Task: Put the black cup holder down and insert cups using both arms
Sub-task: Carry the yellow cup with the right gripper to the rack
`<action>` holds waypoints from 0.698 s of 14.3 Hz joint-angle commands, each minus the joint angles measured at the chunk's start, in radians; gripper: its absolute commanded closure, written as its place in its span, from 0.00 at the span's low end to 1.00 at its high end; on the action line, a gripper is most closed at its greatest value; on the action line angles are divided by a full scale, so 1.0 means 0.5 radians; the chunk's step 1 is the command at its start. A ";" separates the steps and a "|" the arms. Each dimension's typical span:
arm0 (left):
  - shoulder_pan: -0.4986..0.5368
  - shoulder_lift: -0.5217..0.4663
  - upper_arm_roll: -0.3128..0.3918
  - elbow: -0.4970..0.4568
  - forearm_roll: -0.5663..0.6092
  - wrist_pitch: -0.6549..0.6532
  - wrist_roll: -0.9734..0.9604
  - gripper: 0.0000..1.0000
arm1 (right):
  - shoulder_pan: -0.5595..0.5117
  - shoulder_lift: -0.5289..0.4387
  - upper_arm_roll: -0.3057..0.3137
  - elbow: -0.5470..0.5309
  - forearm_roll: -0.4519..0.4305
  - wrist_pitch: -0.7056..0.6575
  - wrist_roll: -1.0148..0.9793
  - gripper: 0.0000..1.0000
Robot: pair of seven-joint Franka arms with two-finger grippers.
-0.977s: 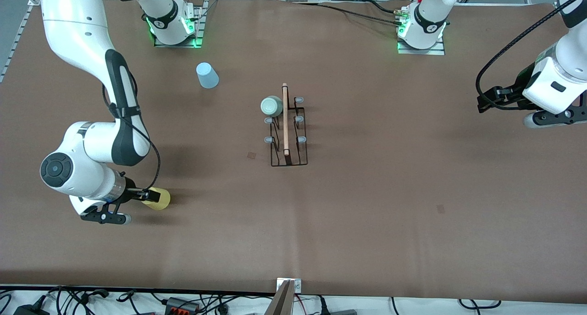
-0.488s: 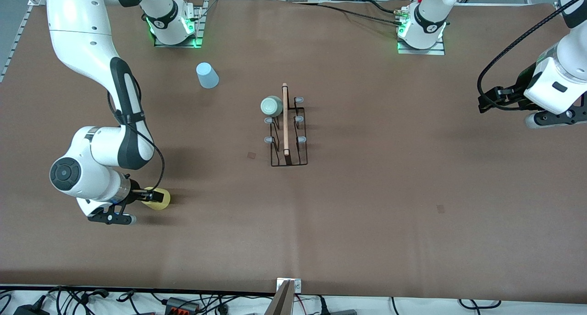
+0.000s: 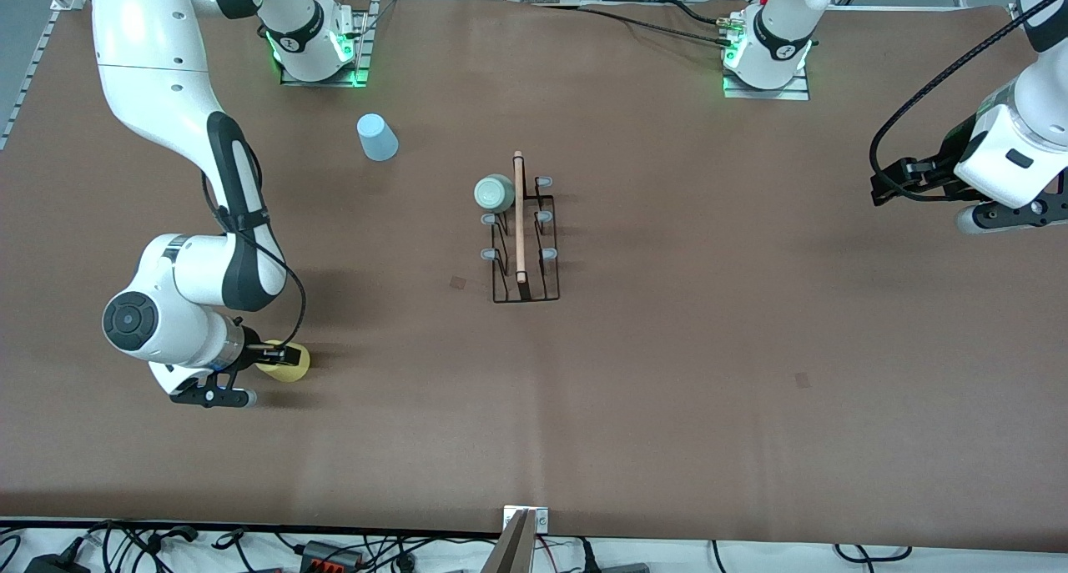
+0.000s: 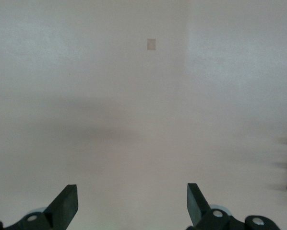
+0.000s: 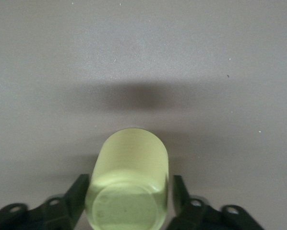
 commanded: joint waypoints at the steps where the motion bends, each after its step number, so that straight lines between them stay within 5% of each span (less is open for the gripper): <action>1: 0.005 -0.045 0.008 -0.046 -0.029 0.005 0.008 0.00 | -0.008 -0.004 0.012 0.031 0.044 -0.058 -0.062 0.71; 6: 0.002 -0.045 0.008 -0.043 -0.029 0.005 0.005 0.00 | 0.069 -0.170 0.015 0.037 0.047 -0.300 -0.071 0.79; 10: 0.002 -0.042 0.008 -0.040 -0.032 0.014 -0.001 0.00 | 0.375 -0.363 -0.003 0.037 0.011 -0.484 0.039 0.79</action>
